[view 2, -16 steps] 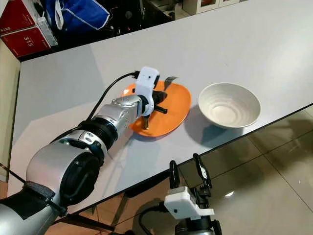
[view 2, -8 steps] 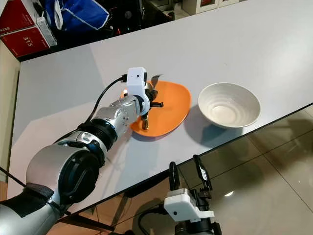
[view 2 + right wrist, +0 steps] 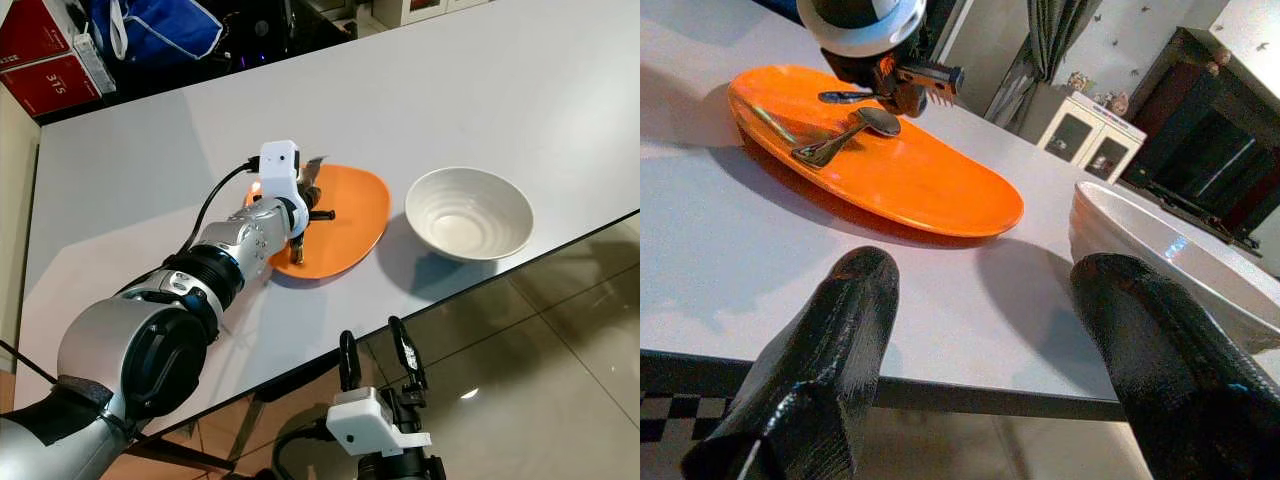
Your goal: Setting the table
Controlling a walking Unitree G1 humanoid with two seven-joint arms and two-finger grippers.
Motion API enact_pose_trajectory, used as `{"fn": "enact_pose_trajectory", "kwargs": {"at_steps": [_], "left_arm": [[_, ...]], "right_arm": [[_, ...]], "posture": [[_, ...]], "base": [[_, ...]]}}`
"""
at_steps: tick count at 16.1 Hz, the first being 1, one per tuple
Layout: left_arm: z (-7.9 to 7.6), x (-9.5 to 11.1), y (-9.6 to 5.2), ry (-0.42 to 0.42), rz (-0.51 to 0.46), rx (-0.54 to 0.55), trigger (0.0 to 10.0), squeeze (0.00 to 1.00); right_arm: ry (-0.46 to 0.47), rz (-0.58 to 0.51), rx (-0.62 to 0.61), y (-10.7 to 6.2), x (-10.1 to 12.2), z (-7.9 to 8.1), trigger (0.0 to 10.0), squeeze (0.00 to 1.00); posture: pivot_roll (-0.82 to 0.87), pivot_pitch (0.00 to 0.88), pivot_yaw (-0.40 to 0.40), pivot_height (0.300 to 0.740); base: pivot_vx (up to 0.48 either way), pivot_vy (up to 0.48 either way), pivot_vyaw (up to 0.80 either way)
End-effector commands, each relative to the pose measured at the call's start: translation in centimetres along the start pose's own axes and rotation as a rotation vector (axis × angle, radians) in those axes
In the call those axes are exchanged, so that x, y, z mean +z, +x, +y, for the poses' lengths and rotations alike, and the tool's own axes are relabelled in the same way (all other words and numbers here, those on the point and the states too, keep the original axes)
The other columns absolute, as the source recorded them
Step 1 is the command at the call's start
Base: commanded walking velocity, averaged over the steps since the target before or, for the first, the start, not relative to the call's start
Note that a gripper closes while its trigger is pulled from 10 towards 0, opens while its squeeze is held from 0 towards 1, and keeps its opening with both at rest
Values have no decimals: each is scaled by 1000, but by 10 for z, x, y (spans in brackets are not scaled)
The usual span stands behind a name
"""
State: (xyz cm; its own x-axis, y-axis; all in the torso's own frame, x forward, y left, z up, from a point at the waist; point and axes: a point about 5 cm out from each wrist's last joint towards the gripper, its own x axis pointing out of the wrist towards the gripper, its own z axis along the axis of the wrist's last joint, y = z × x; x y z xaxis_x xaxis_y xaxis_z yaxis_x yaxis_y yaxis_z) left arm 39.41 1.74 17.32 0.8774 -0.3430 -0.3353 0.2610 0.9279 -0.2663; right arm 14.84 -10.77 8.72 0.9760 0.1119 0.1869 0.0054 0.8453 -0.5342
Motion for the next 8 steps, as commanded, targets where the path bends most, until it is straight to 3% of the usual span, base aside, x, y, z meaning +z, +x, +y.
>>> {"fn": "enact_pose_trajectory", "kwargs": {"at_steps": [1, 3, 4, 5, 8], "left_arm": [[-1, -10, 0, 14, 34, -1, 0, 0], [-3, -12, 1, 33, 40, -6, 0, 0], [-4, -12, 1, 34, 39, -8, 0, 427], [-4, -12, 1, 44, 36, -11, 0, 1000], [-4, -11, 1, 68, 33, -21, 0, 1000]], "right_arm": [[6, -8, 1, -1, 5, 3, 10000, 0], [6, -9, 2, -1, 6, 5, 10000, 0], [6, -10, 0, -1, 7, 5, 10000, 0], [6, -10, -1, -1, 7, 5, 10000, 0], [6, -11, 1, -2, 7, 7, 10000, 0]], "posture": [[-300, 140, 164, 740], [-303, 140, 168, 740], [-303, 139, 169, 740], [-303, 139, 169, 740], [-300, 135, 169, 740]], "base": [[0, 0, 0], [0, 0, 0], [0, 0, 0], [0, 0, 0], [0, 0, 0]]}}
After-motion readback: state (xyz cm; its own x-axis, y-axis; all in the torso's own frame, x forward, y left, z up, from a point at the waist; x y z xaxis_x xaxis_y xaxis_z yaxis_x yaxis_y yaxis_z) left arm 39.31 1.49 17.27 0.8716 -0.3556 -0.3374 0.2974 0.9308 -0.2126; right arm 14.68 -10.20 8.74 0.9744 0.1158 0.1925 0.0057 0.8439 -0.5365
